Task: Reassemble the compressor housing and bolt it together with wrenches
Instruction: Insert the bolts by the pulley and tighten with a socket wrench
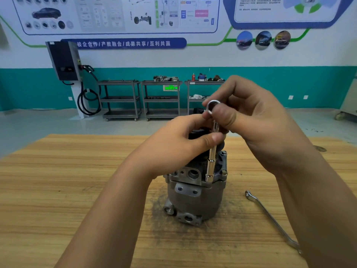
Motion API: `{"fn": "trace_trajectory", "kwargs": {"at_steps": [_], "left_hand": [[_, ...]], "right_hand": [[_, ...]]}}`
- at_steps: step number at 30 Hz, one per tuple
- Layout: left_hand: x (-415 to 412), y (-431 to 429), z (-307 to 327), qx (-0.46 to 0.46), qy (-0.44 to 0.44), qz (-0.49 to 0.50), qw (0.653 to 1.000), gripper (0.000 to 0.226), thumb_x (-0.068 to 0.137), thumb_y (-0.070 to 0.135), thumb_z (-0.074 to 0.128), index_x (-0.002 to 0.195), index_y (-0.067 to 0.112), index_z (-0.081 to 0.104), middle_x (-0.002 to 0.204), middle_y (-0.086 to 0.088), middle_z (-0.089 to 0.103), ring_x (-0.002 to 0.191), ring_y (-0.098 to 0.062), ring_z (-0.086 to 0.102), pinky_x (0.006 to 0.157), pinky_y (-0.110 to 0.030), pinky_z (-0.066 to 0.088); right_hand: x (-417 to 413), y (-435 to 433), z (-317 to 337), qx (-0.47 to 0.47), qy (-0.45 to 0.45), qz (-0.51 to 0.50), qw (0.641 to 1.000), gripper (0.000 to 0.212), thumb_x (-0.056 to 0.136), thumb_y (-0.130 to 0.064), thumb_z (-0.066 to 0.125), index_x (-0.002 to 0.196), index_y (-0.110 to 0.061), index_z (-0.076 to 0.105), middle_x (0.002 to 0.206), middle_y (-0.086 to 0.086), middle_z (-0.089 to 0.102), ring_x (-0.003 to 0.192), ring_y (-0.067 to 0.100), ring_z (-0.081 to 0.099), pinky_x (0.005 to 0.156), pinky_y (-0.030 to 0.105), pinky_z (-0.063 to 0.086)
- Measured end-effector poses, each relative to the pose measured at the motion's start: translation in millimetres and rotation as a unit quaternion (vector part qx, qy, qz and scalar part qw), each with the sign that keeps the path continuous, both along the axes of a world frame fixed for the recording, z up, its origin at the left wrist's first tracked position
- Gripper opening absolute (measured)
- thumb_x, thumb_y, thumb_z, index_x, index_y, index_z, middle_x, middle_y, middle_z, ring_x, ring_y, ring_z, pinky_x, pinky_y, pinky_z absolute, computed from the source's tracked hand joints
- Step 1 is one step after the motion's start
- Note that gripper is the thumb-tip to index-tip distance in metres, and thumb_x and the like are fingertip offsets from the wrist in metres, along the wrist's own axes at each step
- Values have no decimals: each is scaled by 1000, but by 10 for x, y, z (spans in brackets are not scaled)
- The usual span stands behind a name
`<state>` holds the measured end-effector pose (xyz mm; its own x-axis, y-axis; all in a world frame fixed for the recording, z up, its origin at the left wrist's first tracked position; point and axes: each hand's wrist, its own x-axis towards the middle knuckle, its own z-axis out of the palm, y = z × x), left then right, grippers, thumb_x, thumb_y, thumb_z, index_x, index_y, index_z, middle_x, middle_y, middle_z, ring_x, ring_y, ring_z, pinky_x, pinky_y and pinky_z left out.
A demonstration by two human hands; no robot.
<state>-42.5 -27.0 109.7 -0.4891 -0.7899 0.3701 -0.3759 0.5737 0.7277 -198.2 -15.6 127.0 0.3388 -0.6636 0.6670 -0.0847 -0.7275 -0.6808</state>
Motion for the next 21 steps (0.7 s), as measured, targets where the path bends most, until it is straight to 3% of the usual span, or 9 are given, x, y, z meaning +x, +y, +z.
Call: {"fn": "trace_trajectory", "kwargs": {"at_steps": [3,5,6,8,10,13,17,21], "left_hand": [[-66,1,-20,-86,-93,54,990,22,84,36,63,104,29,57,99,14,63,97,-4,59,85,-36,49],[-89,6,-36,-132,-127,94,978,29,77,48,63,101,36,52,97,21,58,101,-7,55,91,-45,44],[-85,-4,-46,-141,-137,109,974,35,74,53,62,102,38,50,102,23,55,108,-10,51,95,-49,41],[-63,-49,-71,-134,-180,130,966,58,66,64,60,116,36,52,132,10,45,133,-21,32,105,-53,33],[-34,-81,-75,-107,-190,126,968,75,61,69,61,127,34,53,147,5,32,140,-26,19,110,-49,30],[-15,-85,-80,-116,-197,129,965,76,60,69,62,126,33,54,142,9,40,136,-20,23,110,-38,30],[-111,-104,-163,-145,-265,178,936,81,65,72,55,137,36,41,153,3,28,142,-27,12,112,-45,27],[-171,-160,-232,-194,-270,201,922,72,75,64,58,138,38,36,151,1,31,142,-26,17,112,-44,26]], "right_hand": [[87,45,185,-40,139,-87,986,15,75,-38,60,76,-24,55,70,-8,58,67,2,54,62,21,43],[111,71,330,-62,235,-129,961,24,78,-46,60,76,-23,54,68,-12,56,66,1,51,61,22,39],[122,89,395,-72,278,-144,947,27,81,-47,61,76,-22,53,68,-12,55,66,2,50,60,22,38],[155,112,493,-88,340,-175,920,28,79,-47,58,72,-21,50,63,-11,50,62,0,47,54,16,33],[215,125,551,-99,372,-201,901,32,78,-48,56,68,-20,45,57,-10,44,55,-1,44,51,13,33],[284,151,579,-102,403,-236,878,35,82,-50,54,68,-19,45,57,-7,43,52,7,40,48,16,30],[356,151,545,-81,409,-301,858,34,89,-50,51,75,-20,58,67,-5,53,61,9,48,51,27,33],[449,92,521,-83,418,-406,808,27,93,-48,46,86,-23,55,70,-3,49,71,21,52,57,30,36]]}}
